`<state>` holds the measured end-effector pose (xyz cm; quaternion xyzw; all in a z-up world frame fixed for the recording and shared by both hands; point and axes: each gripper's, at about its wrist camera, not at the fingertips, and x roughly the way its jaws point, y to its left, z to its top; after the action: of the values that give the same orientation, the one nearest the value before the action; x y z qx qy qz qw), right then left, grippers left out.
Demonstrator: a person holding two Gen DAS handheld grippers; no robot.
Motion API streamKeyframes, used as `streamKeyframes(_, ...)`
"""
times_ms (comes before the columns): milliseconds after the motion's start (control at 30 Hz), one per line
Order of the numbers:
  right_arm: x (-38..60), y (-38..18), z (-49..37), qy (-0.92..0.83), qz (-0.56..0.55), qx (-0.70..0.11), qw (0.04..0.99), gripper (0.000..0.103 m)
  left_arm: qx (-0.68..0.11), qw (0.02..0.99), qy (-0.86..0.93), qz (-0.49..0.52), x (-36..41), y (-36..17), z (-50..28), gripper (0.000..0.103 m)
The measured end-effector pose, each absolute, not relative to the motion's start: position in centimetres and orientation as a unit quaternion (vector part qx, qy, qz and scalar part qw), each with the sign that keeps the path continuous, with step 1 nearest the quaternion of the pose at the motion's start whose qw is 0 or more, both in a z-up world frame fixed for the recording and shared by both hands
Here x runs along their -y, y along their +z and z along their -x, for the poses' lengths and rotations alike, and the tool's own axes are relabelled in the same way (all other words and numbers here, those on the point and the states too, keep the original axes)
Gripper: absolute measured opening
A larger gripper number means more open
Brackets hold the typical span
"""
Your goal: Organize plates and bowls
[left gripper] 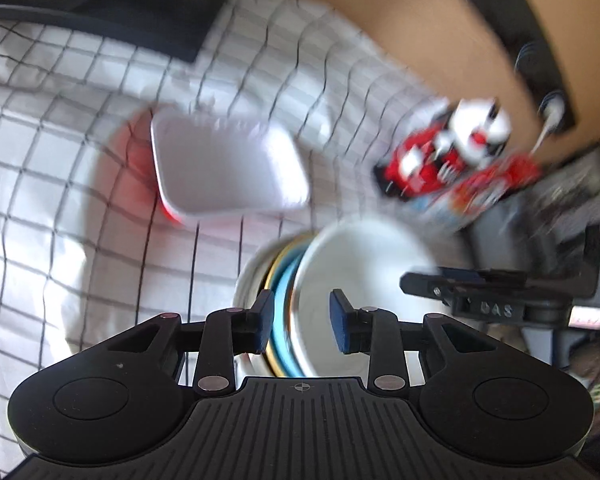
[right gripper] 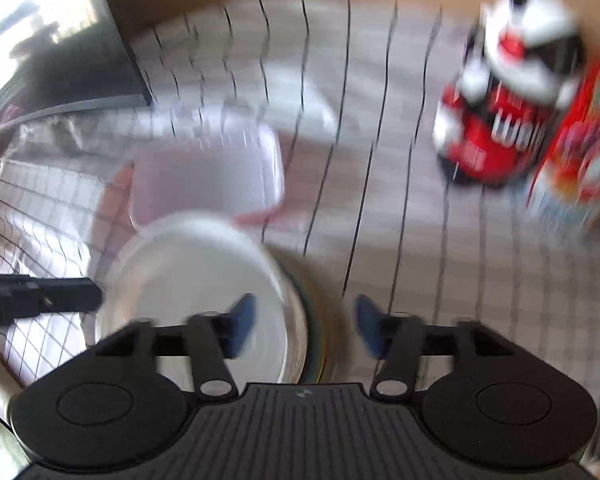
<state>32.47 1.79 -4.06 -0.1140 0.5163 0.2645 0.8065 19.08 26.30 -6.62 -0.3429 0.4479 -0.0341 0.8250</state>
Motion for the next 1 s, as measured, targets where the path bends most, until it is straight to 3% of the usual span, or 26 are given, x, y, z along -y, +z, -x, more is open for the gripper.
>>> streamKeyframes(100,-2.8,-0.9,-34.2,0.270,0.113,-0.496,0.818,0.078,-0.401,0.854,0.031,0.331,-29.5,-4.2,-19.0,0.033)
streamKeyframes(200,-4.5,1.0,-37.0,0.258,0.113,-0.491,0.824,0.092,-0.378,0.873,0.104,0.292,-31.4,-3.6,-20.1,0.033)
streamKeyframes(300,-6.3,0.8,-39.7,0.266,0.142,-0.480,0.824,0.092,-0.398,0.857,0.142,0.295,-32.3,-5.8,-22.2,0.033)
streamKeyframes(400,-6.9,-1.8,-42.5,0.305,0.126,-0.508,0.796,0.083,-0.412,0.845,0.149,0.307,-32.2,-7.8,-24.0,0.033)
streamKeyframes(500,-6.6,-6.4,-45.3,0.302,0.052,-0.590,0.747,0.058,-0.431,0.843,0.150,0.286,-32.6,-9.3,-26.7,0.033)
streamKeyframes(633,-6.7,-12.3,-47.6,0.288,-0.024,-0.663,0.690,0.056,-0.454,0.810,0.158,0.336,-34.2,-12.6,-28.8,0.033)
streamKeyframes(767,-8.4,-15.4,-48.2,0.281,-0.028,-0.683,0.673,0.056,-0.465,0.796,0.138,0.362,-34.5,-14.7,-30.1,0.033)
streamKeyframes(800,-8.8,-15.9,-48.5,0.282,-0.025,-0.689,0.668,0.051,-0.473,0.791,0.137,0.364,-34.5,-15.2,-30.6,0.033)
streamKeyframes(833,-9.2,-16.5,-48.8,0.290,-0.030,-0.696,0.656,0.038,-0.481,0.784,0.136,0.368,-34.6,-15.8,-31.1,0.032)
streamKeyframes(933,-9.7,-16.3,-49.3,0.294,-0.025,-0.682,0.669,0.023,-0.495,0.776,0.131,0.368,-34.1,-16.5,-32.3,0.022)
streamKeyframes(1000,-9.6,-15.2,-48.8,0.293,-0.013,-0.672,0.680,0.023,-0.493,0.781,0.125,0.361,-33.2,-15.5,-32.5,0.024)
